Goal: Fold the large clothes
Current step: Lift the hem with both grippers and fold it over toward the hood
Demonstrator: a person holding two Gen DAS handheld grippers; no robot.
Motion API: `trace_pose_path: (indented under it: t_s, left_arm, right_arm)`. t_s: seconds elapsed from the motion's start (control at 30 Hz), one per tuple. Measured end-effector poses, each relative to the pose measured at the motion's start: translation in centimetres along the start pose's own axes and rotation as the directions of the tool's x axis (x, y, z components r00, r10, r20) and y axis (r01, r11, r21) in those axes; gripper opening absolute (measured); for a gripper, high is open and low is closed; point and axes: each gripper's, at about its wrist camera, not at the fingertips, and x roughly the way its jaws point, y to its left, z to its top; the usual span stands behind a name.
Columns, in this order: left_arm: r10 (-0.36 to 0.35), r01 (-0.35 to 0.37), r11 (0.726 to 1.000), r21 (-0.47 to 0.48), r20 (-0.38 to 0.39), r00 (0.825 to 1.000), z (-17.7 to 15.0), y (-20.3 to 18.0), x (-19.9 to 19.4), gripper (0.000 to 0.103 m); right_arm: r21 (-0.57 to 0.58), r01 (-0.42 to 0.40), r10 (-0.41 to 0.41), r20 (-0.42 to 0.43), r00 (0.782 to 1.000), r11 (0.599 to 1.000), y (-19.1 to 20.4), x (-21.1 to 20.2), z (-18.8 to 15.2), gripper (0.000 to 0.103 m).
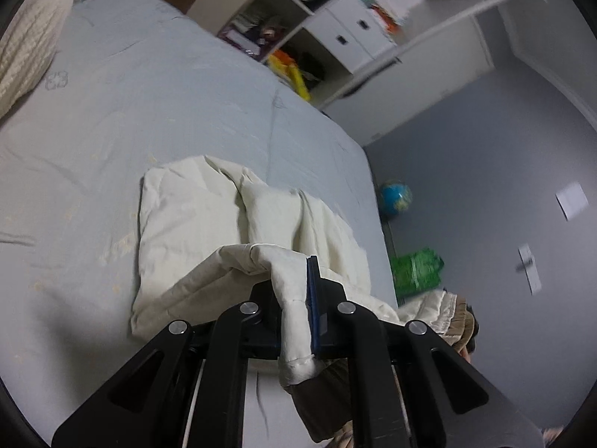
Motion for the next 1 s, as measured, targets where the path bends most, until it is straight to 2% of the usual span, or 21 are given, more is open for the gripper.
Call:
trace_pose_path:
  t_s: [0.2, 0.33, 0.6, 0.77, 0.83, 0.9, 0.93, 0.97, 1.0]
  left_arm:
    - [0.076, -0.077, 0.996, -0.039, -0.022, 0.997, 4.7, 1.3, 4.5, 0.010]
    - [0.157, -0.161, 0.985, -0.067, -0.053, 0.986, 7.1, 3.0, 8.3, 0.010]
    - [0.260, -0.276, 0.951, -0.137, -0.125, 0.957, 9.4, 6.9, 15.7, 0.010]
    - [0.264, -0.300, 0.928, -0.221, -0.178, 0.948, 9.5, 8.7, 18.0, 0.013]
    - [0.245, -0.283, 0.929, -0.240, -0.176, 0.953, 9.4, 8.6, 17.3, 0.015]
    - [0.236, -0.270, 0.937, -0.223, -0.166, 0.957, 9.6, 8.0, 16.5, 0.019]
    - [0.223, -0.254, 0.942, -0.219, -0.155, 0.962, 9.7, 7.8, 16.0, 0.021]
    - [0.201, -0.228, 0.949, -0.216, -0.138, 0.970, 9.6, 7.4, 15.1, 0.030]
    - [0.180, -0.202, 0.956, -0.214, -0.121, 0.976, 9.6, 7.2, 14.4, 0.043]
  right_arm:
    - [0.075, 0.097, -0.101, 0.057, 0.993, 0.993, -2.2, 5.4, 3.4, 0.014]
    - [0.122, 0.172, -0.183, 0.082, 0.980, 0.977, -4.2, 8.3, 5.4, 0.014]
    - [0.190, 0.374, -0.396, 0.095, 0.913, 0.908, -10.0, 14.3, 7.9, 0.014]
    - [0.180, 0.435, -0.452, 0.066, 0.890, 0.882, -11.3, 15.9, 8.5, 0.015]
    - [0.175, 0.436, -0.449, 0.044, 0.892, 0.883, -10.7, 15.9, 8.9, 0.022]
    - [0.146, 0.410, -0.418, 0.031, 0.908, 0.901, -9.6, 15.7, 9.2, 0.046]
    - [0.119, 0.392, -0.398, 0.035, 0.917, 0.912, -8.7, 15.4, 9.4, 0.051]
    - [0.096, 0.381, -0.386, 0.041, 0.922, 0.920, -7.7, 15.0, 9.5, 0.053]
    - [0.079, 0.370, -0.373, 0.043, 0.927, 0.926, -6.8, 14.9, 9.5, 0.057]
